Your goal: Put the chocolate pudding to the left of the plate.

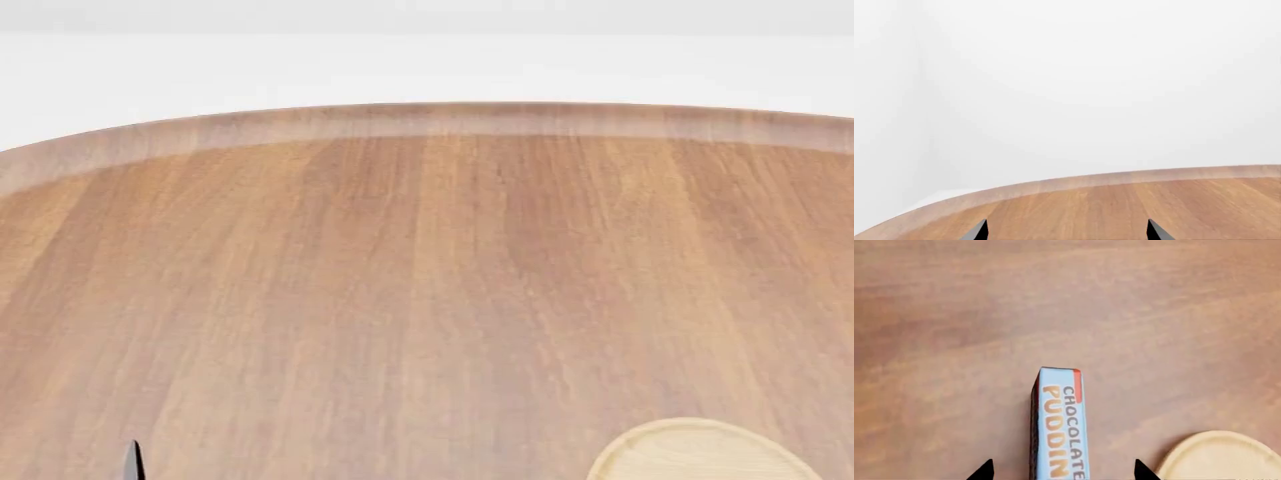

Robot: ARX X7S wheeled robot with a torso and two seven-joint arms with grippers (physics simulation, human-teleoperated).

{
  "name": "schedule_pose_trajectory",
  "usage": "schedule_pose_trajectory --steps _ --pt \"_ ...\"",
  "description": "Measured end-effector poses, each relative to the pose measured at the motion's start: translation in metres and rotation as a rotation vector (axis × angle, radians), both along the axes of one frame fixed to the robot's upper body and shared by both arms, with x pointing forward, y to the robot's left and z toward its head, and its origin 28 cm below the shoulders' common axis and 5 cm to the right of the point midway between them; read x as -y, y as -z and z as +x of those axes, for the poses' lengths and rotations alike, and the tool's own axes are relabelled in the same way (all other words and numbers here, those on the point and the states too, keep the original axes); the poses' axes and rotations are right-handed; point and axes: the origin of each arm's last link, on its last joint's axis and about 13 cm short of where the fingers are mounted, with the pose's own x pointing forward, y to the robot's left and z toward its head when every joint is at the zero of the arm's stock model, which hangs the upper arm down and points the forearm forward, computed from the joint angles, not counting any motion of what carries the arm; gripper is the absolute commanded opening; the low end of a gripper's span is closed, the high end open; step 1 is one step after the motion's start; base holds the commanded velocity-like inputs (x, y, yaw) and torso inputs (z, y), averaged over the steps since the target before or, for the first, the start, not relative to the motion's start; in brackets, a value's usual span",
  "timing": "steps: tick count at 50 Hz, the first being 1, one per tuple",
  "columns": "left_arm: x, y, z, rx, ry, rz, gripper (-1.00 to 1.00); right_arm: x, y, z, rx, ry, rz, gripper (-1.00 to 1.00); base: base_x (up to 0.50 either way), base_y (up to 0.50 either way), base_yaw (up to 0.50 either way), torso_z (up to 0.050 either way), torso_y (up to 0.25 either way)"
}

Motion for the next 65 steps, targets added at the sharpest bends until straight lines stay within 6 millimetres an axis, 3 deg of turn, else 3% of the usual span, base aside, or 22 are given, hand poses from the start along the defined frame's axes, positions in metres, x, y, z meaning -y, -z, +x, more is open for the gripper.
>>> schedule_pose_trajectory --steps 65 --pt "0.002 0.001 0.0 -0.003 0.005 0.008 1.0 0.014 0.044 -0.003 -0.055 0.057 0.055 1.0 0.0 0.0 0.0 0.0 0.0"
